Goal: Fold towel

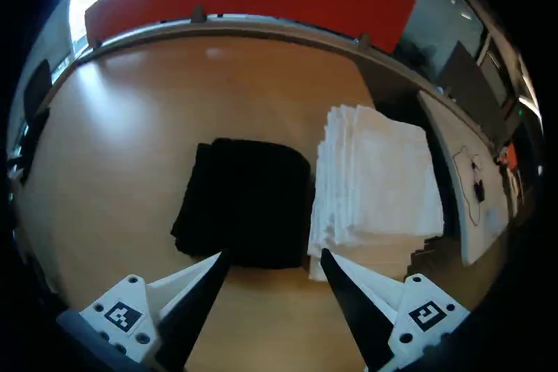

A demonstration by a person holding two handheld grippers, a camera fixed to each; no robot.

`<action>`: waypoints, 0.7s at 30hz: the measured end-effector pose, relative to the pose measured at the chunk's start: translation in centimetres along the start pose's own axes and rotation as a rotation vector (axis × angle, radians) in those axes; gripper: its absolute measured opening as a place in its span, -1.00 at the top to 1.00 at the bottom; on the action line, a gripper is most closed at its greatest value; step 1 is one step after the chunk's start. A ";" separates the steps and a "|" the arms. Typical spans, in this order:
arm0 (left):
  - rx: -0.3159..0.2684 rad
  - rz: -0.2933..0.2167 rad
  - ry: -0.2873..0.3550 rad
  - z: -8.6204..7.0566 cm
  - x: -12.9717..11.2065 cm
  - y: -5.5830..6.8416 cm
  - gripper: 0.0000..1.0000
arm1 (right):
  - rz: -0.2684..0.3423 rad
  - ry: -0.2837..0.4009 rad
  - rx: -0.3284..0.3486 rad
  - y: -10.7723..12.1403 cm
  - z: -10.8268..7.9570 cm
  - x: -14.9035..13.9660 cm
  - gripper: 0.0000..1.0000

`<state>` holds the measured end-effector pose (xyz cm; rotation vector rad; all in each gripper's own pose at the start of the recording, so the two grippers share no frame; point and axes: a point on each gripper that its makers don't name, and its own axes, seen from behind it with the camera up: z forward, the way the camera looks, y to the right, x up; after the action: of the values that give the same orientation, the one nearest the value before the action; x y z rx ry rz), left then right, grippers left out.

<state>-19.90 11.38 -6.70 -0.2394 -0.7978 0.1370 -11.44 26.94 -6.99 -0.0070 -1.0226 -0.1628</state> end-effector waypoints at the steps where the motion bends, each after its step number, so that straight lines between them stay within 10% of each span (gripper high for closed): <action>1: 0.001 -0.002 0.001 0.0 0.0 0.0 -0.83 | 0.021 0.012 -0.007 0.1 -0.1 0.2 -1.00; 21: 0.035 -0.061 0.052 -0.2 1.8 -1.6 -0.83 | 0.209 0.249 -0.095 -0.6 -2.5 3.8 -1.00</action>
<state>-18.40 10.15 -5.15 -0.1848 -0.7496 0.0872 -7.50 25.67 -5.11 -0.1755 -0.7595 -0.0203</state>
